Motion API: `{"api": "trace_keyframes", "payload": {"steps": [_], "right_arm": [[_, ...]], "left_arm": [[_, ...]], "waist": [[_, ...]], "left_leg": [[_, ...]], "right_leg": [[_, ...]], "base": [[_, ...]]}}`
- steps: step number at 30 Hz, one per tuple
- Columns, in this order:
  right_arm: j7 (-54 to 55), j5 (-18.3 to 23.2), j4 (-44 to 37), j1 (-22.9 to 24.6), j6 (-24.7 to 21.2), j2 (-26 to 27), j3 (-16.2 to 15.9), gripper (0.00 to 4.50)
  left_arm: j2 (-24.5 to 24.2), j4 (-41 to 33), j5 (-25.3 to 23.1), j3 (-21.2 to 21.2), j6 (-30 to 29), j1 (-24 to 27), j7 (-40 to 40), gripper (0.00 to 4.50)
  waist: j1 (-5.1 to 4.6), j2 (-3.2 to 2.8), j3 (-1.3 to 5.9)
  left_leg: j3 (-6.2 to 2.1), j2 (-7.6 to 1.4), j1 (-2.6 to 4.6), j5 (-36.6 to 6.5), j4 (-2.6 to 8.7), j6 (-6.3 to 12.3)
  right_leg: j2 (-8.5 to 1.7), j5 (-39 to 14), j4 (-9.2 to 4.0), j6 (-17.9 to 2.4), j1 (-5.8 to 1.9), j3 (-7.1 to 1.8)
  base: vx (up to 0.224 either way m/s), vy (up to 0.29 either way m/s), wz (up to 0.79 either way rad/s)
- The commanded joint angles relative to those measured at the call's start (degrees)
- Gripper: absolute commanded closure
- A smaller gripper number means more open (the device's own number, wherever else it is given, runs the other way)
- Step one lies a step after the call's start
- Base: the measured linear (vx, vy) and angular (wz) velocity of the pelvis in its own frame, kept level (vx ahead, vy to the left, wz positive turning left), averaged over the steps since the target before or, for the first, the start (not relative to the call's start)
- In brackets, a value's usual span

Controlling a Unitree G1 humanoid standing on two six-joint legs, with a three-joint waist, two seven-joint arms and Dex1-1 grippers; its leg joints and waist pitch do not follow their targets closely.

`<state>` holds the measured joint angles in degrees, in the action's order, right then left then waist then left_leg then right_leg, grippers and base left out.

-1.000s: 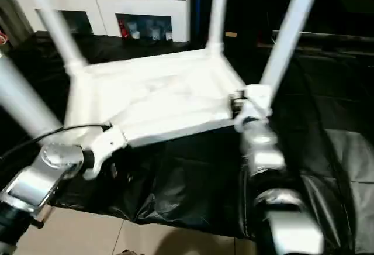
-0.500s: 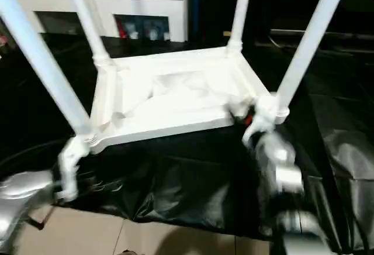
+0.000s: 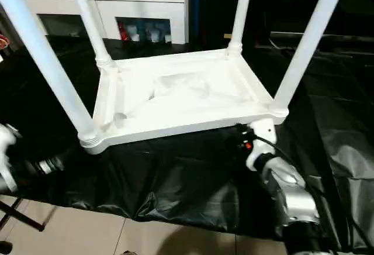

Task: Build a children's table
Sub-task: Rotate table base

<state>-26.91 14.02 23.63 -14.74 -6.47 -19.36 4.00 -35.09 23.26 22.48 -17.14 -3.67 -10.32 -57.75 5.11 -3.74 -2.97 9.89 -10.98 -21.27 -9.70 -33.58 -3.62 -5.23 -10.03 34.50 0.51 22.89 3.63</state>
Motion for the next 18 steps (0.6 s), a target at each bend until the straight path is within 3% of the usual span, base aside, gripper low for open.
{"api": "trace_keyframes", "payload": {"steps": [1,2,4,6,8,9,11,12,13,14,15,16,18], "right_arm": [[3.32,-1.8,1.55,-0.92,-0.88,-0.31,0.36,1.5],[4.91,-2.03,3.05,-2.02,-1.8,-0.02,0.9,1.5],[7.25,-2.76,5.13,-3.48,-2.35,0.38,1.4,1.5],[10.14,-4.64,7.44,-5.11,-1.99,0.99,1.73,1.5],[10.68,-4.93,8.21,-5.62,-1.98,1.14,1.71,1.5],[12.04,-5.85,11.17,-7.36,-1.79,1.67,0.82,1.5],[12.41,-6.18,11.99,-7.86,-1.79,1.85,0.47,1.5],[12.38,-7.32,13.98,-9.19,-1.25,2.26,-0.88,1.5],[12.38,-7.32,13.98,-9.19,-1.25,2.26,-0.88,1.5],[12.21,-7.8,15.11,-10.18,-0.98,2.61,-1.57,1.5],[12.3,-8.53,16.83,-11.75,-0.53,3.1,-2.3,1.5],[12.34,-9.12,18.28,-13.2,-0.12,3.54,-2.74,1.5],[12.35,-9.33,18.83,-13.71,0.07,3.71,-2.81,1.5]], "left_arm": [[1.61,1.61,0.9,-0.75,1.87,-2.51,1.62,0.13],[2.8,2.16,1.4,-0.46,1.71,-3.94,1.45,0.13],[3.85,2.94,1.29,0.29,1.67,-5.47,1.41,0.13],[5.01,4.63,0.31,1.17,2.88,-7.89,2.62,0.13],[5.51,4.71,0.32,1.25,3.03,-8.62,3.08,0.13],[7.2,4.35,1.56,1.61,2.25,-10.85,2.98,0.13],[7.65,4.43,2.0,1.72,2.06,-11.54,2.77,0.13],[8.44,2.96,4.02,2.28,-0.58,-12.4,0.99,0.13],[8.44,2.96,4.02,2.28,-0.58,-12.4,0.99,0.13],[8.53,0.53,6.93,2.48,-3.86,-12.0,-1.72,0.13],[7.72,-2.88,9.8,3.53,-7.97,-10.92,-5.85,0.13],[6.22,-6.19,12.3,4.86,-12.52,-9.48,-9.17,0.13],[5.55,-7.26,13.04,5.42,-14.19,-8.94,-10.1,0.13]], "waist": [[-0.09,-0.54,3.35],[-0.18,-0.08,3.43],[-0.09,-0.19,3.56],[-0.21,0.61,3.56],[-0.09,0.28,3.68],[-0.17,1.0,3.83],[-0.03,0.67,3.93],[-0.08,1.16,3.91],[0.04,0.92,3.96],[0.03,1.31,3.87],[0.12,1.16,4.01],[0.0,1.48,3.85],[0.06,1.0,3.48]], "left_leg": [[-0.6,-1.31,1.08,-24.51,4.85,-2.06],[-0.58,-1.39,0.94,-23.61,4.8,-1.72],[-0.47,-1.38,1.04,-22.53,4.66,-1.67],[-0.33,-1.27,0.63,-20.77,4.59,-1.31],[-0.38,-1.24,0.68,-19.57,4.49,-1.24],[-0.25,-1.33,0.55,-17.44,4.34,-0.87],[-0.07,-1.31,0.61,-16.03,4.1,-0.56],[0.01,-1.37,0.38,-15.06,4.09,-0.25],[0.07,-1.37,0.48,-14.68,4.03,0.03],[0.17,-1.44,0.43,-14.56,3.99,0.24],[0.19,-1.48,0.42,-14.08,3.96,0.01],[0.27,-1.52,0.34,-14.11,4.05,0.2],[0.43,-1.66,0.78,-16.65,4.06,-0.12]], "right_leg": [[-2.41,-19.64,-4.6,-10.93,-1.7,-1.99],[-2.56,-18.76,-4.45,-11.23,-1.85,-2.04],[-2.62,-18.2,-4.38,-11.81,-1.78,-2.04],[-2.59,-17.77,-4.31,-11.49,-2.03,-2.04],[-2.71,-17.39,-4.19,-11.27,-2.11,-2.05],[-2.71,-15.29,-3.89,-11.75,-2.23,-2.07],[-2.63,-13.19,-3.74,-12.79,-2.14,-2.08],[-2.5,-11.61,-3.51,-12.87,-2.32,-2.02],[-2.5,-11.31,-3.42,-13.44,-2.28,-1.95],[-2.53,-11.36,-3.48,-13.33,-2.26,-2.02],[-2.69,-11.64,-3.02,-13.88,-2.37,-1.96],[-2.6,-12.6,-3.26,-14.21,-2.22,-1.97],[-2.39,-15.17,-3.46,-14.15,-1.58,-2.07]], "base": [[0.0,0.0,0.0],[0.0,0.0,0.0],[0.0,0.0,0.0],[0.0,0.0,0.0],[0.0,0.0,0.0],[0.0,0.0,0.0],[0.0,0.0,0.0],[0.0,0.0,0.0],[0.0,0.0,0.0],[0.0,0.0,0.0],[0.0,0.0,0.0],[0.0,0.0,0.0],[0.0,0.0,0.0]]}}
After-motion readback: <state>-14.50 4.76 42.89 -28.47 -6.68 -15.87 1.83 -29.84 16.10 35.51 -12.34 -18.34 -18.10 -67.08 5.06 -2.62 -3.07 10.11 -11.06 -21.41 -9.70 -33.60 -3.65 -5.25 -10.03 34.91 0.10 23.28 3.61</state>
